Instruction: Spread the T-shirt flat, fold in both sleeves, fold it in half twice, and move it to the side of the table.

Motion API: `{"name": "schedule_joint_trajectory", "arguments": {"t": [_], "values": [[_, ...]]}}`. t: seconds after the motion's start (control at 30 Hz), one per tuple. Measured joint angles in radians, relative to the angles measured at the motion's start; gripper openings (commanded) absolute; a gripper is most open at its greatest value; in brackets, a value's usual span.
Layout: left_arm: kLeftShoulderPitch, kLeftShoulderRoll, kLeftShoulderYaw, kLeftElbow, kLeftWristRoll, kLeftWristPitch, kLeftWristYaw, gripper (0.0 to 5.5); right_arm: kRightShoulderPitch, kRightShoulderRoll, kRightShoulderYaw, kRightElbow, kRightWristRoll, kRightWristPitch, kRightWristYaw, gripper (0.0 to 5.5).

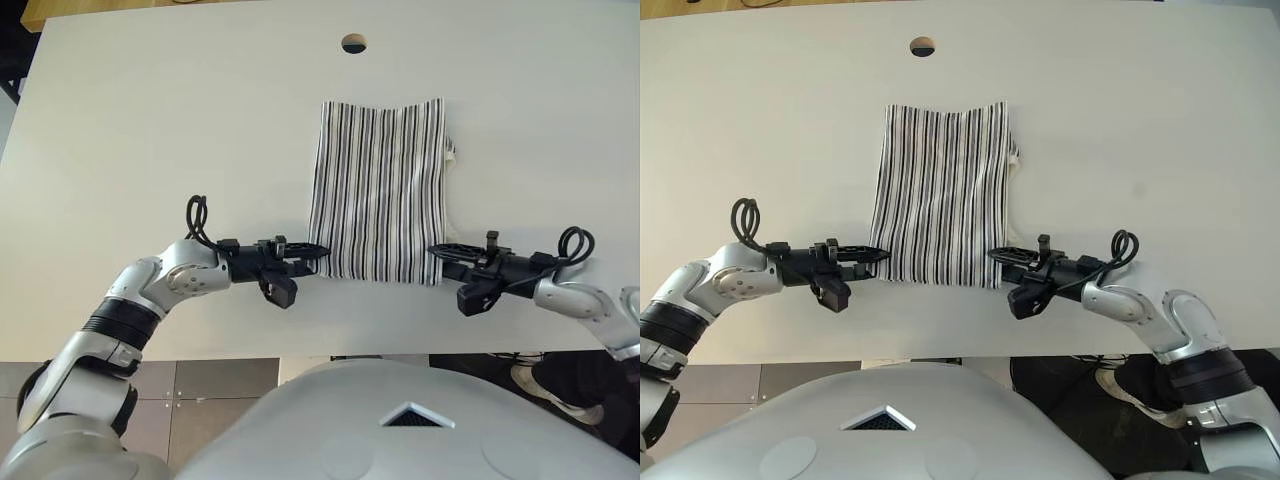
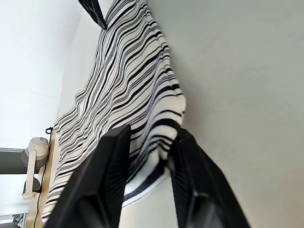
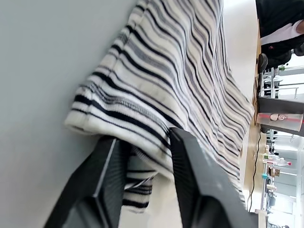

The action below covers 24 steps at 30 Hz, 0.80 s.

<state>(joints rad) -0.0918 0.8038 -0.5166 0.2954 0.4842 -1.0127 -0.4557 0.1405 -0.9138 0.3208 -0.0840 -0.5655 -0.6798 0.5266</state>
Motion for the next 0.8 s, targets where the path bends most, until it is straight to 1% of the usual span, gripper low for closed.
{"name": "schedule_joint_trajectory", "arguments": {"t": [0.17, 0.27, 0.43, 0.57, 0.67, 0.7, 0.8], "values": [[-0.005, 0.0, 0.007, 0.0, -0.003, -0.014, 0.002, 0.37, -0.005, -0.004, -0.002, 0.018, -0.012, 0.002, 0.005, 0.12], [-0.006, -0.001, 0.01, 0.0, -0.007, -0.017, 0.005, 0.16, -0.009, -0.003, 0.0, 0.025, -0.02, -0.001, 0.004, 0.1], [-0.005, -0.004, 0.011, 0.001, -0.007, -0.018, 0.01, 0.14, -0.018, 0.015, 0.014, 0.027, -0.008, -0.006, 0.003, 0.1], [0.025, -0.005, 0.02, -0.021, -0.018, -0.013, 0.02, 0.14, 0.008, 0.031, 0.009, -0.001, 0.088, -0.016, 0.007, 0.1], [0.155, 0.03, 0.045, -0.111, -0.088, 0.013, 0.025, 0.14, 0.073, 0.021, -0.021, -0.064, 0.213, -0.015, 0.024, 0.1], [0.223, 0.052, 0.055, -0.158, -0.123, 0.03, 0.023, 0.14, 0.113, 0.001, -0.029, -0.098, 0.257, -0.014, 0.035, 0.1], [0.402, 0.089, 0.081, -0.277, -0.191, 0.083, 0.02, 0.14, 0.224, -0.035, -0.037, -0.176, 0.312, 0.0, 0.07, 0.1]]}}
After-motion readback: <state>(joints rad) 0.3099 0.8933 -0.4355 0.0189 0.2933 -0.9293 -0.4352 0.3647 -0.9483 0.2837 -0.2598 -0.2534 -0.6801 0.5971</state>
